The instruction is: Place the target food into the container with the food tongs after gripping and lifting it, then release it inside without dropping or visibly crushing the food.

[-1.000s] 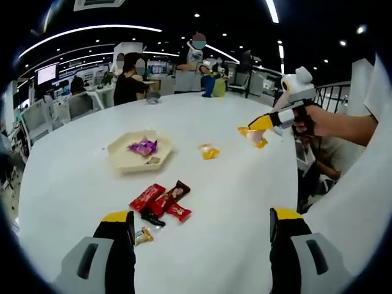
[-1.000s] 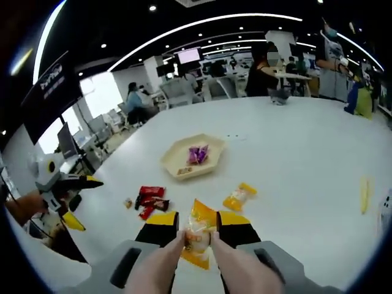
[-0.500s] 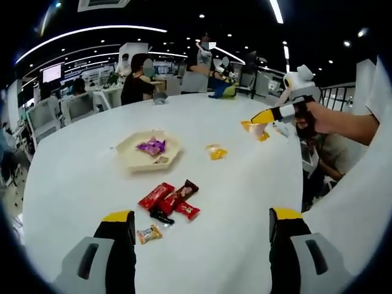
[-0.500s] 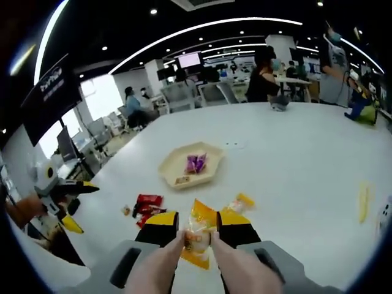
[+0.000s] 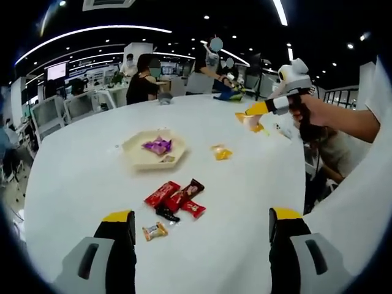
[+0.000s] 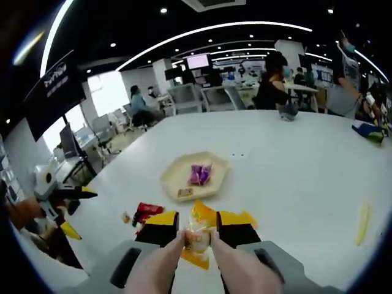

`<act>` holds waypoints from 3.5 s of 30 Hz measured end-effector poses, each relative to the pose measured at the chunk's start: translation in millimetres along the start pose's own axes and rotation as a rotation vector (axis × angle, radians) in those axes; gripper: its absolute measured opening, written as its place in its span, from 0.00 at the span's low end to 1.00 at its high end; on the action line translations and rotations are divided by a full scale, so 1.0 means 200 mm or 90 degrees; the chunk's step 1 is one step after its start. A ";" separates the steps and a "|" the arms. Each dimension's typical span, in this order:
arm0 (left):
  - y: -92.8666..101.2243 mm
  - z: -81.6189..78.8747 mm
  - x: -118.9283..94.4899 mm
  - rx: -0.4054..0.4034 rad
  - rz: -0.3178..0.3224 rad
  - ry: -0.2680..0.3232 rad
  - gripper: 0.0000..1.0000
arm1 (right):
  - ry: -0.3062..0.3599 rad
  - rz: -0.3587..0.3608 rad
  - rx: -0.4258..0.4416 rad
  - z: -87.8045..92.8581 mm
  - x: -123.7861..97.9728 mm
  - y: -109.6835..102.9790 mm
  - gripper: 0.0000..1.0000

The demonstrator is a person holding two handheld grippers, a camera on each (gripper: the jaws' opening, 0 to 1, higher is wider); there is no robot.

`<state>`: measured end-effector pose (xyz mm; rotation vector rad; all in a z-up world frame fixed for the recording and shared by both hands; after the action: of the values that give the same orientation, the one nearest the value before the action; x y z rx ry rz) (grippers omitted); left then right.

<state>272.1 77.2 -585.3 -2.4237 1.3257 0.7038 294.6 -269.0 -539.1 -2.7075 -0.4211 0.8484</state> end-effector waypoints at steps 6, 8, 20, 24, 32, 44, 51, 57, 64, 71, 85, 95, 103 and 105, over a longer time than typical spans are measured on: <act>-0.02 0.01 -0.02 -0.007 -0.010 0.002 0.90 | -0.006 -0.012 -0.015 -0.08 0.09 -0.01 0.23; -0.02 0.02 -0.02 -0.010 -0.013 0.001 0.90 | -0.010 -0.015 -0.018 -0.09 0.12 -0.01 0.23; -0.01 0.06 -0.05 -0.038 -0.036 -0.005 0.90 | -0.030 -0.040 -0.060 -0.23 0.28 0.00 0.23; 0.00 0.06 -0.05 -0.043 -0.044 -0.007 0.90 | -0.037 -0.050 -0.071 -0.27 0.34 0.01 0.23; 0.01 0.05 -0.06 -0.064 -0.067 -0.014 0.90 | -0.055 -0.076 -0.091 -0.34 0.49 0.02 0.23; 0.08 -0.03 -0.10 -0.112 -0.161 -0.029 0.90 | -0.076 -0.149 -0.112 -0.47 0.74 0.02 0.23; 0.09 -0.02 -0.12 -0.130 -0.184 -0.031 0.90 | -0.081 -0.169 -0.127 -0.47 0.78 -0.06 0.23; 0.06 0.00 -0.13 -0.125 -0.175 -0.032 0.90 | -0.083 -0.159 -0.130 -0.47 0.81 -0.08 0.23; 0.06 0.01 -0.13 -0.128 -0.181 -0.027 0.90 | -0.092 -0.156 -0.133 -0.46 0.85 -0.11 0.23; 0.07 0.02 -0.13 -0.143 -0.188 -0.024 0.89 | -0.100 -0.164 -0.140 -0.46 0.92 -0.15 0.23; 0.10 0.06 -0.15 -0.174 -0.216 -0.029 0.89 | -0.101 -0.185 -0.153 -0.55 1.06 -0.24 0.23; 0.08 0.06 -0.17 -0.179 -0.229 -0.028 0.89 | -0.109 -0.197 -0.170 -0.59 1.12 -0.30 0.23; 0.06 0.07 -0.19 -0.179 -0.234 -0.028 0.89 | -0.114 -0.199 -0.180 -0.60 1.14 -0.33 0.23; 0.06 0.08 -0.19 -0.179 -0.235 -0.028 0.89 | -0.117 -0.201 -0.182 -0.60 1.14 -0.33 0.23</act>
<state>240.1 105.0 -577.4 -2.7475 0.7674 0.8780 531.5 -147.8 -538.6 -2.7085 -1.0506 1.0105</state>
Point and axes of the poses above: the point that each gripper's makers call its tool centre point, and the gripper's own axes: x roughly forward along the fingers, y roughly to its right, z roughly out of its underside, the point moved 10 cm from there along -x, roughly backward along the fingers, and after that the axes turned 10 degrees about x, right-handed, at the moved point
